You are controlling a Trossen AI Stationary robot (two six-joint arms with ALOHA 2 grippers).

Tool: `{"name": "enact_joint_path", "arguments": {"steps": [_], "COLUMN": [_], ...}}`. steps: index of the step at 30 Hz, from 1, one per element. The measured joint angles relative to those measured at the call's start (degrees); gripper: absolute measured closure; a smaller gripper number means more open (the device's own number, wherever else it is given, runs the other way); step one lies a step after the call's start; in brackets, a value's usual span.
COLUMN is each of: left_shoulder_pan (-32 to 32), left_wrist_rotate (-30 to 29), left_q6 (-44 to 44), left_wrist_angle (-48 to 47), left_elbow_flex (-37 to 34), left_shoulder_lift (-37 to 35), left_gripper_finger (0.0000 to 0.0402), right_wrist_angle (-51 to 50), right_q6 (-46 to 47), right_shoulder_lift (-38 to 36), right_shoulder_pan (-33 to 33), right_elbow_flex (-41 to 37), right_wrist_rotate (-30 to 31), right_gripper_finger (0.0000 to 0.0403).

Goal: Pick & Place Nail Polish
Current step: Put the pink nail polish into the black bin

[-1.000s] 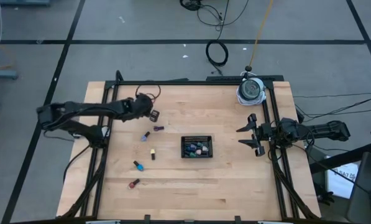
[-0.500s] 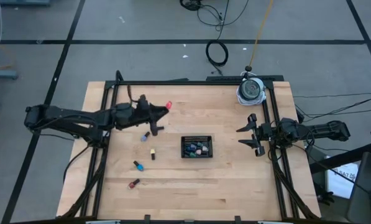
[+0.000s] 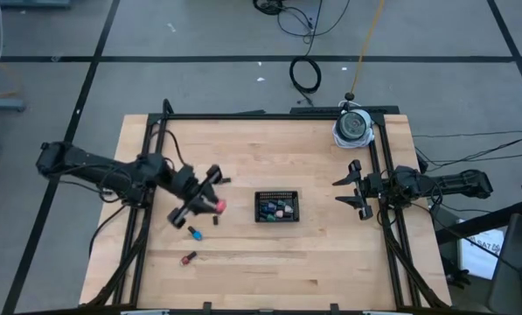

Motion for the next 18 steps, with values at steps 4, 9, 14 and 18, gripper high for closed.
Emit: {"name": "enact_joint_path", "arguments": {"steps": [4, 9, 14, 18], "left_shoulder_pan": [-3.44, -5.65, -7.08, -8.3], "left_wrist_rotate": [-1.9, -5.27, -5.73, -6.32], "left_q6": [1.66, 2.91, 7.6, 9.22], "left_wrist_angle": [0.24, 0.19, -0.85, -0.79], "left_elbow_flex": [0.0, 0.0, 0.02, 0.04], "left_shoulder_lift": [0.02, 0.02, 0.02, 0.0], "left_gripper_finger": [0.0361, 0.0359, 0.0364, 0.0364], "right_wrist_angle": [0.0, 0.01, 0.01, 0.0], "right_q6": [0.0, 0.0, 0.0, 0.0], "right_shoulder_lift": [0.0, 0.0, 0.0, 0.0], "right_shoulder_pan": [0.0, 0.0, -0.01, -0.01], "right_elbow_flex": [0.0, 0.0, 0.0, -0.07], "right_wrist_rotate": [0.0, 0.0, 0.0, 0.0], "right_gripper_finger": [0.0207, 0.0208, 0.021, 0.0211]}}
